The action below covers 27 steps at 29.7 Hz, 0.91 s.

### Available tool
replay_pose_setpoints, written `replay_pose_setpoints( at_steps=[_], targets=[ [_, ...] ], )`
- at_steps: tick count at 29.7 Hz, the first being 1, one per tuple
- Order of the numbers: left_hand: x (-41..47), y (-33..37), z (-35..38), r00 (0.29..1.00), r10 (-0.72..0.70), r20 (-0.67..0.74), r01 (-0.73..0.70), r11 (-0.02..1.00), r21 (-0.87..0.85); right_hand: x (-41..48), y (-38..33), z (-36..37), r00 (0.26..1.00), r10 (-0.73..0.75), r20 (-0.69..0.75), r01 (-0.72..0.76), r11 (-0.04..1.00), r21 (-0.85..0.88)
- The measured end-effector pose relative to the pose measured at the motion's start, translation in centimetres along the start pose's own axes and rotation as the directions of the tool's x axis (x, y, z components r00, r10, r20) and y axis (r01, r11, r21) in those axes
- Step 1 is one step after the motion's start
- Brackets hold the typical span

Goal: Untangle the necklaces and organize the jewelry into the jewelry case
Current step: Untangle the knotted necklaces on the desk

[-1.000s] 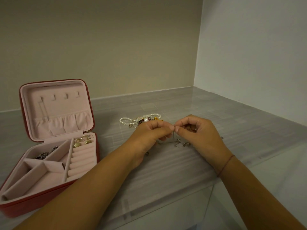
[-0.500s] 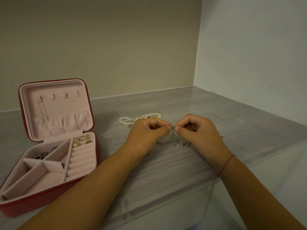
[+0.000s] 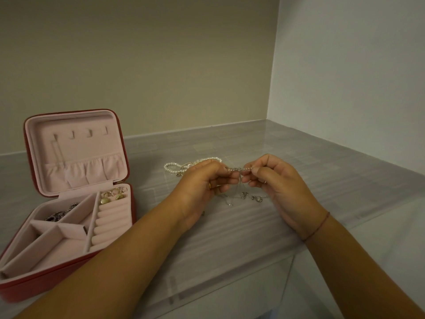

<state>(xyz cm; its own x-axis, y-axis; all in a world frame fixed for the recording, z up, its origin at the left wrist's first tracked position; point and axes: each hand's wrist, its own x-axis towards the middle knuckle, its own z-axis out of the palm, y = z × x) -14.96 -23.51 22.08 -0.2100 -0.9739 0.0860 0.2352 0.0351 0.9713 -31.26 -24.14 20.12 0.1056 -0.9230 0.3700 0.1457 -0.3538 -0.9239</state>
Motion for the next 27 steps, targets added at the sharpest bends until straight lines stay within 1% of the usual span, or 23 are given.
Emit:
replay_pose_setpoints(
  at_steps=[4,7,10,14,17,21,23,27],
  targets=[
    [-0.01,-0.10,0.15,0.999,-0.026,0.021,0.027,0.999,-0.032,0.11,0.12,-0.04,1.000,0.000,0.009,-0.001,1.000,0.029],
    [0.03,-0.24,0.10,0.997,-0.057,0.045,0.061,0.993,-0.100,0.09,0.08,-0.15,1.000,-0.017,0.008,0.017,1.000,0.016],
    [0.13,-0.12,-0.01,0.996,-0.069,0.052,0.077,0.980,-0.185,0.04,0.18,-0.09,0.999,-0.040,0.020,0.041,0.996,-0.077],
    [0.15,0.12,-0.17,0.996,-0.084,0.015,0.085,0.963,-0.257,-0.18,0.33,0.13,0.994,-0.045,0.100,0.064,0.979,-0.194],
    [0.21,0.02,-0.31,0.996,-0.084,-0.019,0.076,0.966,-0.248,-0.31,0.19,0.16,0.986,-0.040,0.165,0.076,0.972,-0.221],
    [0.26,-0.02,-0.32,0.997,-0.073,-0.039,0.065,0.983,-0.174,-0.50,-0.01,0.46,0.974,-0.019,0.225,0.076,0.966,-0.246],
    [0.19,0.03,-0.25,0.998,-0.063,-0.029,0.058,0.986,-0.158,-0.42,0.05,0.32,0.976,-0.021,0.217,0.074,0.969,-0.238],
    [0.03,0.14,-0.16,0.998,-0.057,0.011,0.058,0.990,-0.132,-0.24,0.19,0.13,0.989,-0.034,0.145,0.061,0.981,-0.187]
  ],
)
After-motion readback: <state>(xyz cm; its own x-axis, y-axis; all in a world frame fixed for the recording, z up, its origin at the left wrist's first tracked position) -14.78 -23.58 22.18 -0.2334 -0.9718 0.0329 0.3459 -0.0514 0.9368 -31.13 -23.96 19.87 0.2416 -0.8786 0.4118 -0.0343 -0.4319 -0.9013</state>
